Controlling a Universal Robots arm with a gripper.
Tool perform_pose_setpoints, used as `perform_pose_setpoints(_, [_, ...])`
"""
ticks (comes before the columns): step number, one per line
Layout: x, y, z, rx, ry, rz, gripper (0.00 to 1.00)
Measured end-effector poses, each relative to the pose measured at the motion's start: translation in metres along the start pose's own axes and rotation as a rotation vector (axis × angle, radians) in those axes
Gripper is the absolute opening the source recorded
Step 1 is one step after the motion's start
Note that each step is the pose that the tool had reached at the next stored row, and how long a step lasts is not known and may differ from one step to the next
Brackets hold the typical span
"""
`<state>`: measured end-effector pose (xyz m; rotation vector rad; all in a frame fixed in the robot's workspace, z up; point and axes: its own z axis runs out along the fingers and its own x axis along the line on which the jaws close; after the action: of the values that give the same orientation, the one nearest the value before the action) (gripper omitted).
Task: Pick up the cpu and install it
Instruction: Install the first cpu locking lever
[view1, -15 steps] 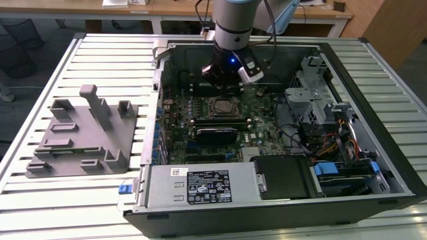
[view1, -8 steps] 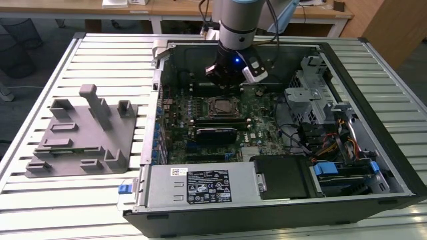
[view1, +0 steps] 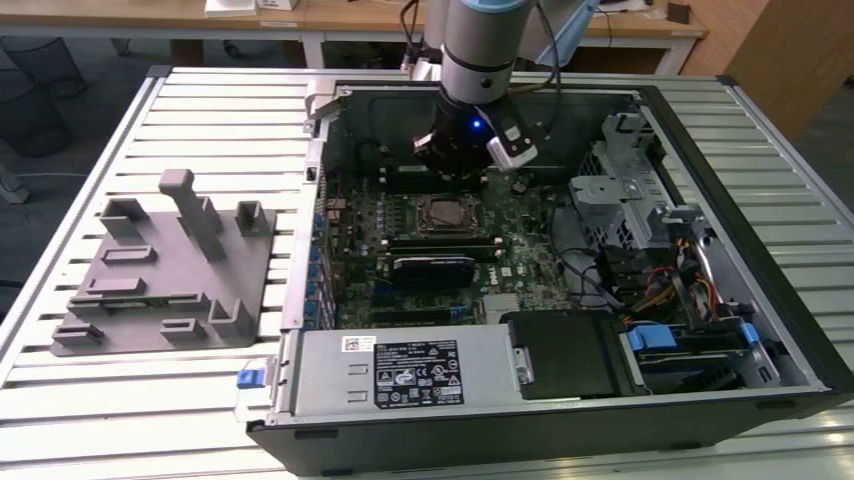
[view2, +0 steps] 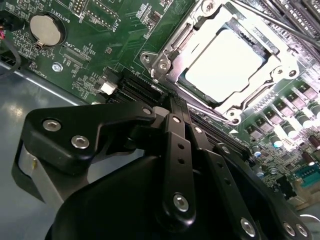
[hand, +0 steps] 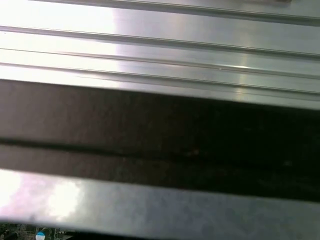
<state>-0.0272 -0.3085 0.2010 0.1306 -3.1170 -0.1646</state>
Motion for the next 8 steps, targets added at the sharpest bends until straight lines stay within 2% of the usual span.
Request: perform_pose_setpoints(8, [-0.0001, -0.0001, 0.0011, 0.0000, 0.0000, 0.000, 0.11])
